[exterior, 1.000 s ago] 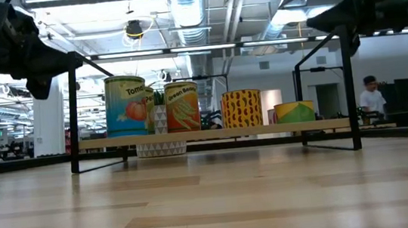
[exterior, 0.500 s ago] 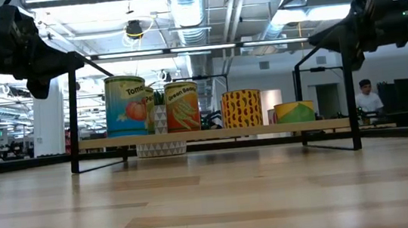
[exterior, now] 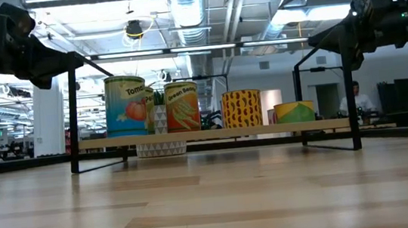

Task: Pick and place cans onto a shelf
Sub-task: Return to home position

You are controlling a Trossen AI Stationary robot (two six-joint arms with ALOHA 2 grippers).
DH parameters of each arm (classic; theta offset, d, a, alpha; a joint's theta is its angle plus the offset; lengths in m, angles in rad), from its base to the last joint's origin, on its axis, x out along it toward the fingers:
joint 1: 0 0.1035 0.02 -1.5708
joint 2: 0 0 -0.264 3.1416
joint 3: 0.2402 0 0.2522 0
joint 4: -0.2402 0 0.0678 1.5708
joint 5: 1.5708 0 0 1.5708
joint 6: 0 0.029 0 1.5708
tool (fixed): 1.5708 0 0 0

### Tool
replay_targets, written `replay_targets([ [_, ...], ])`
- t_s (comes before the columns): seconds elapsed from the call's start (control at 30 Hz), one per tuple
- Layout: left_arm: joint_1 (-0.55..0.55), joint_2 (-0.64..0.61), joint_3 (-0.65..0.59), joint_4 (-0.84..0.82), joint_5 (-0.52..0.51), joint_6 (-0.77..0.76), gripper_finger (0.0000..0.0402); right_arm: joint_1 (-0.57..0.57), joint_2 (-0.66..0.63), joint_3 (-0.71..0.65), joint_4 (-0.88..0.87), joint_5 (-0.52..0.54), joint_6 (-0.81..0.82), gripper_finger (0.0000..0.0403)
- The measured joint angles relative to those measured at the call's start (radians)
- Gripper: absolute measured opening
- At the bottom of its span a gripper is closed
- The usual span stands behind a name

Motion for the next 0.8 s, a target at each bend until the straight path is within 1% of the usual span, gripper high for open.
replay_targets([
  [0.8,0.0,0.0,0.0,-0.001,-0.001,0.017,0.0,0.0,0.0,-0.001,-0.004,-0.001,0.003,0.0033],
])
